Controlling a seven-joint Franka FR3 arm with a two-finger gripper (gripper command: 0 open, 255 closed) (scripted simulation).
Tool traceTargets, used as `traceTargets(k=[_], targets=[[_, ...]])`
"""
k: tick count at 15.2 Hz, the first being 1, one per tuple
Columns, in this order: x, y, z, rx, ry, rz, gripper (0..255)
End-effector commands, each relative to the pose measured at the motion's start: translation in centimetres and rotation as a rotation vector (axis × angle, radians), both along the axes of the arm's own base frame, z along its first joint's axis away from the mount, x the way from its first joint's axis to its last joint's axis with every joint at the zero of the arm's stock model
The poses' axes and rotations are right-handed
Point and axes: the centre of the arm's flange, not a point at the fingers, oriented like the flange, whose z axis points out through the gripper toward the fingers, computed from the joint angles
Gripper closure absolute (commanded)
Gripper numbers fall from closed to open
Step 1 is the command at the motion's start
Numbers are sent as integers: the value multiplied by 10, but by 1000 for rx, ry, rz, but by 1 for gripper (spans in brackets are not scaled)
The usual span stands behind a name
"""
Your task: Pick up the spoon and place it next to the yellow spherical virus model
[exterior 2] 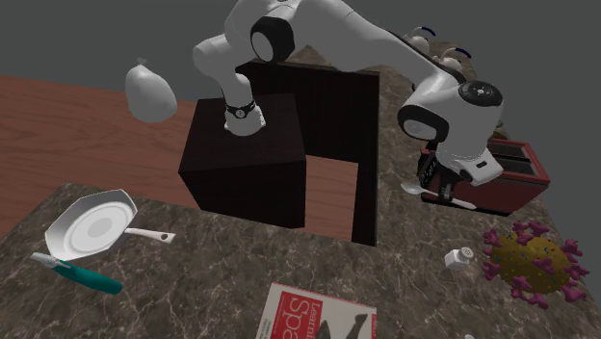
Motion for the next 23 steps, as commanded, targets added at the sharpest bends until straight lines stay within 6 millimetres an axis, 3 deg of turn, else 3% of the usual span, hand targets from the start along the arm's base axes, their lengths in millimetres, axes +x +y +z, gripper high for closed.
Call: traceTargets(k=[1, 23], targets=[[-1, -1, -11, 0, 0, 0, 255], [-1, -1, -127, 0, 0, 0, 255]])
